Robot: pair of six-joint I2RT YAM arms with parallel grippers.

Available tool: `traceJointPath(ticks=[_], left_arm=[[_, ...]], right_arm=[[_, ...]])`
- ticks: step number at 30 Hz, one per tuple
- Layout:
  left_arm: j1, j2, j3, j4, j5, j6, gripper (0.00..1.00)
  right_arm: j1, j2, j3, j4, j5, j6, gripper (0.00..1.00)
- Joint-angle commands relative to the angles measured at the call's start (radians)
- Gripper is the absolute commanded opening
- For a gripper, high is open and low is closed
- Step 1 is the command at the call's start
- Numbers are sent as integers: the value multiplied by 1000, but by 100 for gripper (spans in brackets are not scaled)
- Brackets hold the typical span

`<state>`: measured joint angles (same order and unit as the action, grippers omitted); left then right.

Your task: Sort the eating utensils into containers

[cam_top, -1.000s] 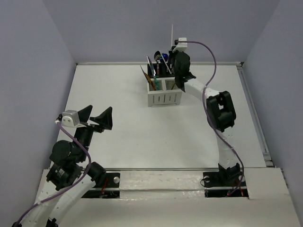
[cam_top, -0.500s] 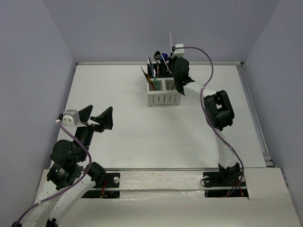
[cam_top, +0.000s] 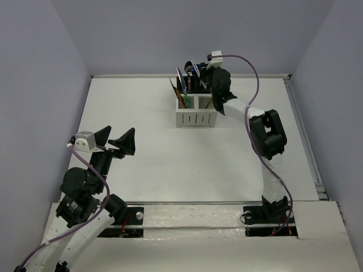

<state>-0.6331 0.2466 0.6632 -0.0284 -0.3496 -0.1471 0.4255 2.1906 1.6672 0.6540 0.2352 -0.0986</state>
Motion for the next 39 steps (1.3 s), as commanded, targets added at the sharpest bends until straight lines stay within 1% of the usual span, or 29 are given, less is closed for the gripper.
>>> traceJointPath(ticks=[1,4,8,9,10,11,12,13,14,15,17,18,19,20,21,22,23,24,25,26,27,28,29,30,31,33,35,37,39], left_arm=[[-4,-1,-4,39,-9,3,99],[-4,2,-4,39,-5,3,99],[-4,6,-4,41,-2,3,99],[-4,6,-4,41,-2,3,99],[-4,8,-4,41,-2,3,99],[-4,8,-2,39,-2,1,99],[6,8,-4,39,-2,1,99],[6,10,-4,39,-3,3,99],[6,10,-2,38,-2,0,99],[6,11,-1,39,-2,0,99],[6,16,-2,38,-8,0,99],[6,16,-2,36,-8,0,99],[6,22,-1,38,-9,0,99],[6,25,1,35,-15,-2,99],[6,29,6,35,-19,-6,99],[6,31,7,33,-15,-8,99],[6,33,10,35,-14,-9,99],[6,39,21,33,-14,-14,99],[6,45,27,32,-11,-17,99],[6,52,35,31,-11,-22,99],[6,57,48,30,-15,-28,99],[6,66,55,30,-12,-32,99],[6,68,61,9,-9,-46,99],[6,68,65,16,-2,-52,99],[6,62,79,18,15,-55,99],[6,54,95,19,23,-57,99],[6,40,114,21,32,-55,99],[6,39,133,15,40,-36,99],[6,39,138,10,38,-31,99]], right_arm=[[2,-121,-24,44,-45,40,51],[2,-172,-60,55,-65,62,51],[21,-278,-125,36,-117,86,52],[21,-329,-139,24,-123,98,52],[30,-359,-159,-3,-128,135,52],[30,-392,-209,-20,-135,175,49],[42,-428,-210,-34,-142,175,45],[51,-512,-281,-60,-167,230,32],[52,-561,-325,-73,-186,262,20],[62,-671,-424,-83,-206,323,0],[74,-796,-539,-74,-264,384,0],[75,-865,-602,-62,-269,440,0],[75,-934,-721,-45,-275,463,0],[75,-1065,-771,-53,-275,486,0],[75,-1125,-809,-69,-274,523,0],[75,-1182,-861,-132,-270,525,0],[75,-1286,-879,-175,-267,536,3],[75,-1331,-891,-268,-257,537,12],[75,-1373,-899,-318,-246,539,21],[75,-1409,-902,-371,-225,540,32],[75,-1474,-909,-417,-142,554,65],[75,-1499,-914,-501,-108,557,87],[75,-1523,-919,-540,-82,560,100],[75,-1543,-929,-571,-47,566,100],[75,-1577,-937,-615,-40,568,100],[75,-1601,-949,-649,-31,571,100],[75,-1620,-949,-720,-16,593,100],[75,-1625,-936,-754,-25,588,100],[75,-1628,-932,-751,-60,588,100]])
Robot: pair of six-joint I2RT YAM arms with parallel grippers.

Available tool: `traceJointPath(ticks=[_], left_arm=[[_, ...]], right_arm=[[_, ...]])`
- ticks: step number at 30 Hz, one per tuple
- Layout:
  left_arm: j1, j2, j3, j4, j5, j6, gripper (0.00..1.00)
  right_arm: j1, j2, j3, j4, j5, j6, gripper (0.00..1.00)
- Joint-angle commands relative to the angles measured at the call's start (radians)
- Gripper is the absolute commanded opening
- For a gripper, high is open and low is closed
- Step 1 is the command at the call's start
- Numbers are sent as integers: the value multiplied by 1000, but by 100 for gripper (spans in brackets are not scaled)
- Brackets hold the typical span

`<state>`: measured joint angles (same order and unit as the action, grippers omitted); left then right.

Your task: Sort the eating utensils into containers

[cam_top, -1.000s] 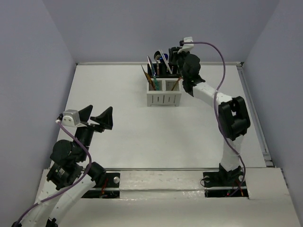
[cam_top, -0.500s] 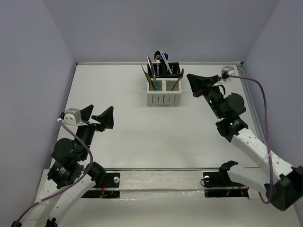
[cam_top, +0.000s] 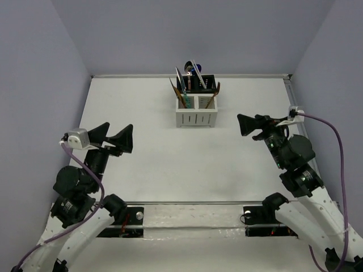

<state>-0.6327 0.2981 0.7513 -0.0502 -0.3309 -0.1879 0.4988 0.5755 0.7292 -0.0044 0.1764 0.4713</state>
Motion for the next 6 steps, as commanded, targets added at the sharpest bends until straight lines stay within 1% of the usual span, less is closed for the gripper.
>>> traceJointPath(ticks=[1,6], left_arm=[[5,-11,51,30,21,8,99],[5,25,71,4,38,7,99]], right_arm=[[1,-11,9,-89,-15,21,100],[1,12,42,-85,-80,21,100]])
